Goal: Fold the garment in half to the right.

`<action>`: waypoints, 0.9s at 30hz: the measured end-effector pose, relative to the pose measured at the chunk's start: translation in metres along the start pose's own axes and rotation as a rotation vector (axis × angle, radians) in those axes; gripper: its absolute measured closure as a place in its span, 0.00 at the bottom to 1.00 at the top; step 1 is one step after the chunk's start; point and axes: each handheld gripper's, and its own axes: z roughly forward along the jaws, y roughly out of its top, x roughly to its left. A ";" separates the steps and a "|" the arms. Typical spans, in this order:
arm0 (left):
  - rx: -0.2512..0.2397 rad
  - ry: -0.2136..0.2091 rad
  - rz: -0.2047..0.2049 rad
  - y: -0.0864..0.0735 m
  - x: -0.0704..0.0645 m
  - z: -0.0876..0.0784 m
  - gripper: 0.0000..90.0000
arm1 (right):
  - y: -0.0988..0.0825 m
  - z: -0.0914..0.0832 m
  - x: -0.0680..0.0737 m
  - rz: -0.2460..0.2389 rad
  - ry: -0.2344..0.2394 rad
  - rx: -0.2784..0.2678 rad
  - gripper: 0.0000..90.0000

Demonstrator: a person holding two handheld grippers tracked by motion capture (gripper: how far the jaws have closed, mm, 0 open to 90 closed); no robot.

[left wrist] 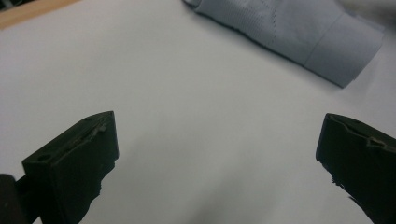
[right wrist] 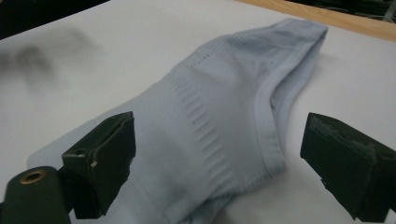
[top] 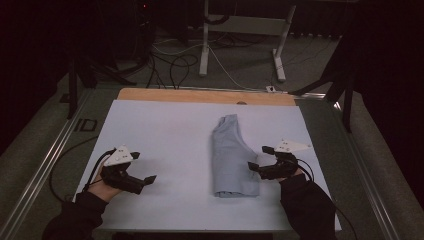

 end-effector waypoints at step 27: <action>-0.002 0.111 -0.108 -0.080 0.011 -0.033 0.00 | -0.047 -0.024 0.008 0.045 -0.061 0.031 0.12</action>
